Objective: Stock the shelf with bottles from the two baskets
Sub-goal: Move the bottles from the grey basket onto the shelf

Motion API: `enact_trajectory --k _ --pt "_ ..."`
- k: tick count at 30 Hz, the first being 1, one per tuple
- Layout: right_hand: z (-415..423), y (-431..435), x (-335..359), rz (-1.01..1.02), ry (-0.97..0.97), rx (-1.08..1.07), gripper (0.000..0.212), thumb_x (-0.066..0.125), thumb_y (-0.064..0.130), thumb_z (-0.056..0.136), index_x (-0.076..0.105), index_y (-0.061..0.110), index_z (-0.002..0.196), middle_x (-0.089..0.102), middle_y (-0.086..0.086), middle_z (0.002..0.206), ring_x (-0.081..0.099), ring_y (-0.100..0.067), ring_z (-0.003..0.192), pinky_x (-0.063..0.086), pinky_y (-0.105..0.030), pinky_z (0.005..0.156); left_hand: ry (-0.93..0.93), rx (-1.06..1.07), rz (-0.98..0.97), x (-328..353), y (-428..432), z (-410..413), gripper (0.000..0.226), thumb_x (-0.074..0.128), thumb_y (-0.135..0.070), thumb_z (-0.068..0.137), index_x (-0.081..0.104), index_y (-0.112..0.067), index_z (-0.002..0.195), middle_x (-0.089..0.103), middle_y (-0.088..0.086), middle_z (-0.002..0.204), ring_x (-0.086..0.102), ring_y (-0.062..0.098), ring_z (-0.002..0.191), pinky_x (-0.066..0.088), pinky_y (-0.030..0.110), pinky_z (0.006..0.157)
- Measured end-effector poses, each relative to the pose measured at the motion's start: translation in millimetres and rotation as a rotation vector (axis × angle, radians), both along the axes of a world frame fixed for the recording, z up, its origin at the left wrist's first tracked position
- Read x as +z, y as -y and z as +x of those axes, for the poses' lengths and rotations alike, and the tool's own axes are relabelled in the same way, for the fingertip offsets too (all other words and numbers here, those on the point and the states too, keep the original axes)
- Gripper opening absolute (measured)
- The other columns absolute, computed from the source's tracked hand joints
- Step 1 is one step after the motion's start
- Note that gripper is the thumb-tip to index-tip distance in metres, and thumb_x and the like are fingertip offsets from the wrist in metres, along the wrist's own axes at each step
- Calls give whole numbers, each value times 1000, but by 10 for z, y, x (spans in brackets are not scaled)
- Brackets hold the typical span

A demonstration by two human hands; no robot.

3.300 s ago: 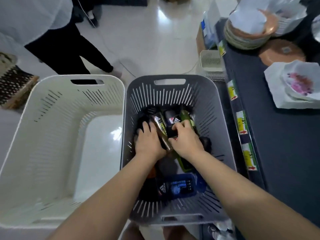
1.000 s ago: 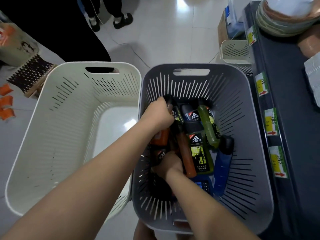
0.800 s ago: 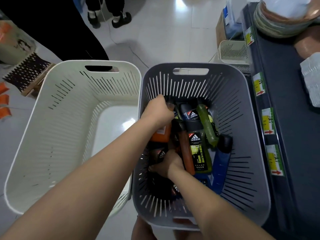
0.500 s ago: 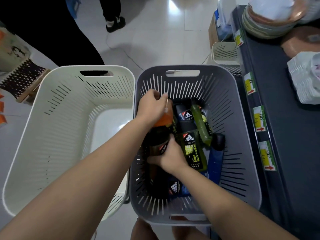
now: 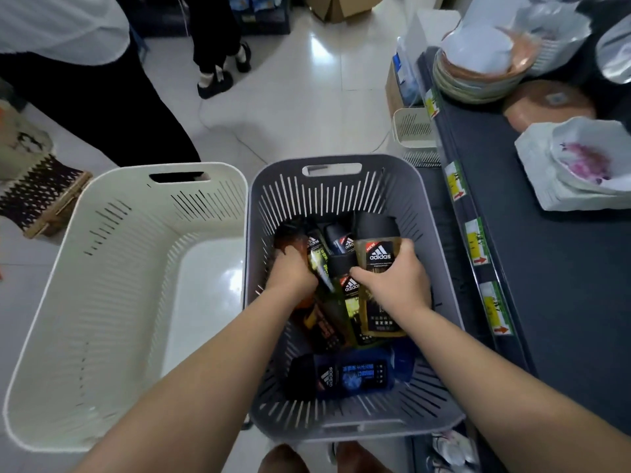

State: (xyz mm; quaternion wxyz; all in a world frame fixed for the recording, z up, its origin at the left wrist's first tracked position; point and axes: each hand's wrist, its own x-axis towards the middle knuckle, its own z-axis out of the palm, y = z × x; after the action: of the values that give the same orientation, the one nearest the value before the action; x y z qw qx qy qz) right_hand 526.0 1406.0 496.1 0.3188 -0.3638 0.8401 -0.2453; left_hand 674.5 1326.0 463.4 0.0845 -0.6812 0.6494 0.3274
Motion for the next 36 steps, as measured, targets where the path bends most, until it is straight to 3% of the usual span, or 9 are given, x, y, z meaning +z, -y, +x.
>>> enact_trajectory --k 3,5,7,10,17,19,24,28,36 --pt "-41 -56 59 -10 -14 -5 69 80 43 70 39 18 119 58 0 100 60 -26 91 52 -36 71 5 -163 -97 -85 -215 -56 45 62 -14 87 48 -6 129 50 15 127 51 32 116 45 39 99" --pt "-50 -82 95 -41 -7 -21 65 81 41 71 39 19 115 57 1 98 60 -25 89 51 -34 71 -116 -70 10 -97 -310 -164 33 65 -29 89 57 -9 115 62 11 114 60 30 104 51 37 87" --pt "-35 -100 134 -49 -32 -18 63 80 42 71 37 19 111 57 1 96 58 -24 84 50 -34 69 -204 54 101 -133 -350 -318 44 63 -43 90 61 -5 114 66 13 112 62 31 102 50 33 82" --pt "-20 -146 165 -18 -74 -3 64 78 43 72 37 17 113 57 1 95 55 -23 80 46 -31 65 -294 286 258 -169 -457 -548 75 55 -39 94 26 4 147 52 21 136 52 35 122 44 36 98" --pt "-50 -254 195 99 -100 47 65 78 45 70 32 16 107 54 -2 98 59 -25 91 50 -32 69 -422 528 280 -215 -610 -719 77 39 -29 101 -12 -2 151 48 21 138 50 35 125 40 39 105" --pt "-55 -288 219 103 -95 57 65 77 44 70 30 17 105 51 0 96 56 -24 88 47 -31 66 -467 571 305 -214 -567 -688 72 33 -31 102 -10 -3 153 49 20 136 50 35 125 39 41 107" --pt "-66 -368 254 110 -26 63 62 79 39 72 32 16 107 51 0 94 53 -20 82 42 -28 61 -530 512 223 26 -328 -524 88 78 -30 77 22 -5 140 55 12 121 55 27 98 48 38 92" --pt "-43 -332 295 86 66 -20 69 83 36 69 37 13 115 54 -4 102 54 -21 85 44 -29 67 -478 417 71 376 -50 -286 96 84 -24 67 25 -6 141 52 15 129 55 33 113 49 44 96" --pt "43 -328 711 -103 -3 -212 66 84 39 62 44 20 111 56 -3 103 57 -23 92 48 -34 75 -585 18 -167 1052 148 52 59 83 -7 57 53 -18 106 63 0 90 62 14 75 47 25 58"
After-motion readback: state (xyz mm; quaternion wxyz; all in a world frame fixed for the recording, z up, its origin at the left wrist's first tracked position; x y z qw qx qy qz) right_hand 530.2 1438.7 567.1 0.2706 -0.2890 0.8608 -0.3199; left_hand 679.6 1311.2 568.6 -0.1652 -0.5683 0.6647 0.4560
